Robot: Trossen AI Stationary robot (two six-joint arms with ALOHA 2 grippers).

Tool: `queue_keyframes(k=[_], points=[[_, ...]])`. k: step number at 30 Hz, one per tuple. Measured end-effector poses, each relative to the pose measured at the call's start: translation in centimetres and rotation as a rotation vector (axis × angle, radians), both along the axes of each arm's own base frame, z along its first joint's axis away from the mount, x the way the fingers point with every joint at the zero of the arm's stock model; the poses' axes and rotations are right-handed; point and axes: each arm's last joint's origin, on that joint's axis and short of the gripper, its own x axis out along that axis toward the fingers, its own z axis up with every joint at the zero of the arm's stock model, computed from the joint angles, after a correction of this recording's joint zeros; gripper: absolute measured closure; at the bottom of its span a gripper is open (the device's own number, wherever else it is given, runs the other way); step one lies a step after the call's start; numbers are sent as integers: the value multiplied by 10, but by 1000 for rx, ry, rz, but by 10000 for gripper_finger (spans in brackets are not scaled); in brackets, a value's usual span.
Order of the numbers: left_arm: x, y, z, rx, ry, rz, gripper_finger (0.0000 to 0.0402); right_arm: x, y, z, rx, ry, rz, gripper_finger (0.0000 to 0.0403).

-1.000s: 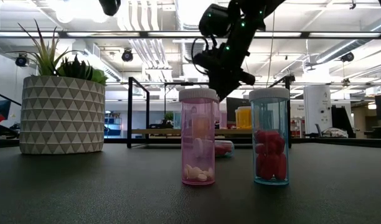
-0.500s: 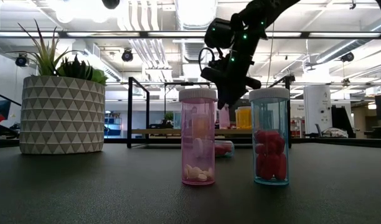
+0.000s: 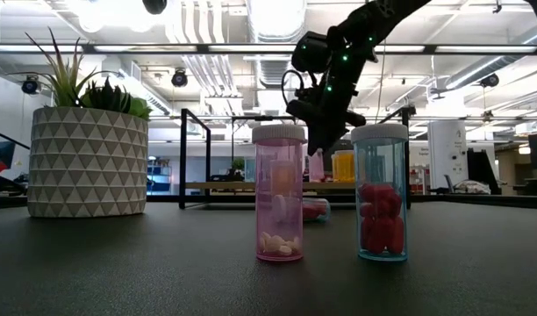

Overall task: Pick and place medicine bottles onto shelf by color
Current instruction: Put the left pink pill bottle on the shelf aligned with the other pink pill bottle

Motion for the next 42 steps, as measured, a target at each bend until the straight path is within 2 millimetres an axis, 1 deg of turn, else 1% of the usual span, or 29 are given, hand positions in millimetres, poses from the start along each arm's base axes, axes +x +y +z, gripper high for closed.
queue_keyframes(k=[7, 15, 29, 42], points=[[0, 0, 0, -2, 2, 11, 212, 3, 0, -2, 8, -39, 50, 292], [0, 0, 0, -3, 1, 15, 212, 0, -1, -9, 12, -37, 43, 291], [0, 1, 0, -4, 1, 18, 212, -2, -6, -9, 6, -36, 34, 290], [0, 1, 0, -4, 1, 18, 212, -2, -6, -9, 7, -29, 38, 239]])
